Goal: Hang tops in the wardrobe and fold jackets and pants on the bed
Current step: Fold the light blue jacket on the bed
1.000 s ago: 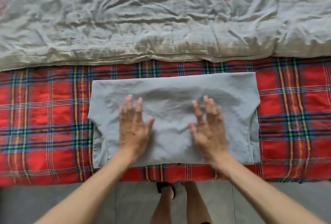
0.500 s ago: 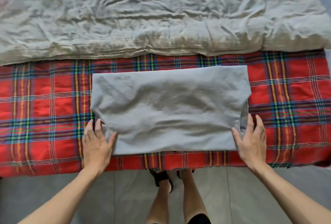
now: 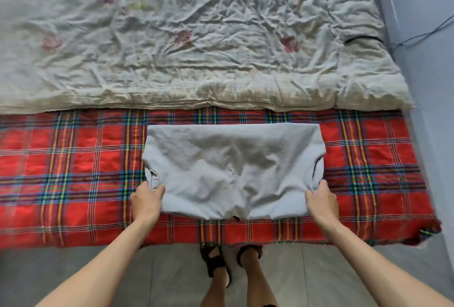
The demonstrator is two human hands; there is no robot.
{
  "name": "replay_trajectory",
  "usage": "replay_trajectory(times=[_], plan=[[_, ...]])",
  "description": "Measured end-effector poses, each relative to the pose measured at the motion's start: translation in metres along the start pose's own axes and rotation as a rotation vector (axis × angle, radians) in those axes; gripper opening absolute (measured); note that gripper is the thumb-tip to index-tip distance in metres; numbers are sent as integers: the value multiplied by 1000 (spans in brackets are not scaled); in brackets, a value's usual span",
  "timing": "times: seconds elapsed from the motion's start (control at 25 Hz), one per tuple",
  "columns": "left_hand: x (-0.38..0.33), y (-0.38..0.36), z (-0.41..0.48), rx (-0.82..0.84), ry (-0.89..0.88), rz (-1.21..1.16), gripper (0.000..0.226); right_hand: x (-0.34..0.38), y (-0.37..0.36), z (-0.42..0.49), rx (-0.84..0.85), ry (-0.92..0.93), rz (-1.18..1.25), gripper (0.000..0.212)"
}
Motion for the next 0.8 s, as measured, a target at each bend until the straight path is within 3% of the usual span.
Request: replay_trajectory(times=[0.24, 0.4, 0.48, 0.6, 0.68, 0.8], plan=[[-131, 155, -32, 131, -226, -232, 23, 172, 135, -72, 17, 336, 169, 19], [-190, 280, -84, 136, -371, -343, 42, 279, 207, -171, 48, 617, 124, 18], [-189, 342, -111, 53, -402, -314, 38, 325, 220, -237, 97, 775, 64, 16], [-166, 416, -146, -68, -405, -307, 23, 390, 230, -322, 82, 944, 125, 33], [-143, 455, -166, -142, -380, -330, 24, 434, 224, -373, 159, 1070, 142, 38], [-90, 513, -209, -254, -292, -394, 31, 488, 193, -454, 359, 1317, -83, 13]])
Point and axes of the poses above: each hand's wrist, its own z-axis towards the middle knuckle, its own y-axis out of the back of the hand, x = y × z, the point moved 10 cm from there along z, towards the middle knuckle
